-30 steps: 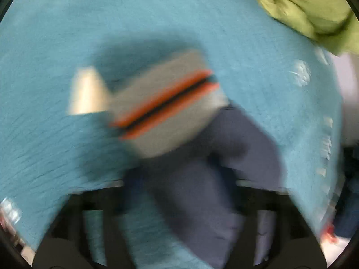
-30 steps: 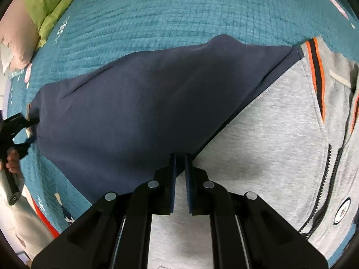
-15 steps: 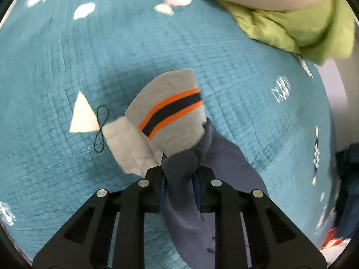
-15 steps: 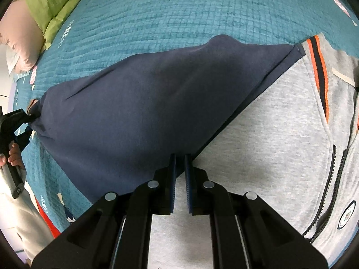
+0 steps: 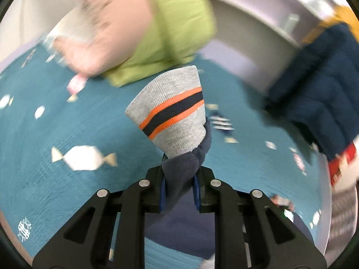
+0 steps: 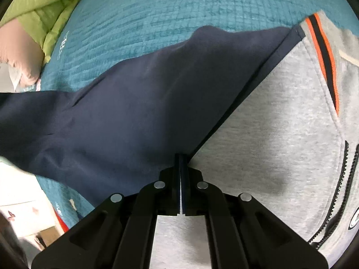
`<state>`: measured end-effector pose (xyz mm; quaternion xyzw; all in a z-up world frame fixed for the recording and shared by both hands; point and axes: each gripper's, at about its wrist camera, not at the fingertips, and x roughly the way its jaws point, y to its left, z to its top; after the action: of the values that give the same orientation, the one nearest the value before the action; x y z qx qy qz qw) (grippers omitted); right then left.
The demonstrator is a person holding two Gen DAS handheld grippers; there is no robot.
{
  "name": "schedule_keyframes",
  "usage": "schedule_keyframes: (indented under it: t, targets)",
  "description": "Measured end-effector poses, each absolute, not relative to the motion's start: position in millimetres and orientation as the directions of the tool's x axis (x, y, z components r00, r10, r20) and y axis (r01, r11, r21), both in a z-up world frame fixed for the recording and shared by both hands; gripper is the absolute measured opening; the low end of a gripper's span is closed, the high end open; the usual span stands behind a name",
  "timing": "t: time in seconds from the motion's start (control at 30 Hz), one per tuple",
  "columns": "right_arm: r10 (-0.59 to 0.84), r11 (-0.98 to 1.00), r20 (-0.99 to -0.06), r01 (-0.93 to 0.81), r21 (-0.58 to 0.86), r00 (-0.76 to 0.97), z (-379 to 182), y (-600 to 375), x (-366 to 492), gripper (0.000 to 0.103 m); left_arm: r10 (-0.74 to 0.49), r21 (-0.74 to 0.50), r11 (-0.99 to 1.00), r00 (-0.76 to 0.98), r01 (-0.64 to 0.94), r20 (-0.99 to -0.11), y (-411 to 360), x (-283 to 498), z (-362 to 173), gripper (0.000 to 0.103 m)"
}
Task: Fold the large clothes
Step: 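Carry the cuff across the jacket body toward the right gripper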
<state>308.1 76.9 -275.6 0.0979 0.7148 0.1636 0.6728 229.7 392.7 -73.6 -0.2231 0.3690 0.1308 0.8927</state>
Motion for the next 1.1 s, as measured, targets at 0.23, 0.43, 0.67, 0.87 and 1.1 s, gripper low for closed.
schedule_keyframes:
  t: [0.23, 0.43, 0.67, 0.87, 1.1]
  targets:
    - [0.457, 0.888, -0.889, -0.03, 0.458, -0.036, -250.5, 47.4, 299.7, 0.002, -0.093, -0.308, 0.94, 0.76, -0.145, -0.643, 266.5, 202.6, -13.6, 0.018]
    - [0.573, 0.815, -0.807, 0.001, 0.579, 0.146, -173.6, -47.3, 270.3, 0.007, -0.209, -0.268, 0.963, 0.719, 0.032, -0.663, 171.4, 183.2, -19.5, 0.019]
    - [0.591, 0.772, -0.769, 0.108, 0.627, 0.243, -121.7, -142.2, 221.9, 0.08, -0.219, -0.148, 0.975, 0.641, 0.164, -0.736, 75.7, 148.0, -69.4, 0.019]
    - [0.627, 0.741, -0.773, 0.236, 0.629, 0.091, -134.0, -157.0, 207.4, 0.081, -0.172, -0.026, 0.971, 0.614, 0.239, -0.77, 31.3, 118.4, -105.0, 0.018]
    - [0.689, 0.669, -0.722, 0.327, 0.668, 0.064, -122.1, -175.2, 187.4, 0.081, -0.143, 0.039, 0.956, 0.575, 0.292, -0.805, 19.5, 105.6, -131.8, 0.018]
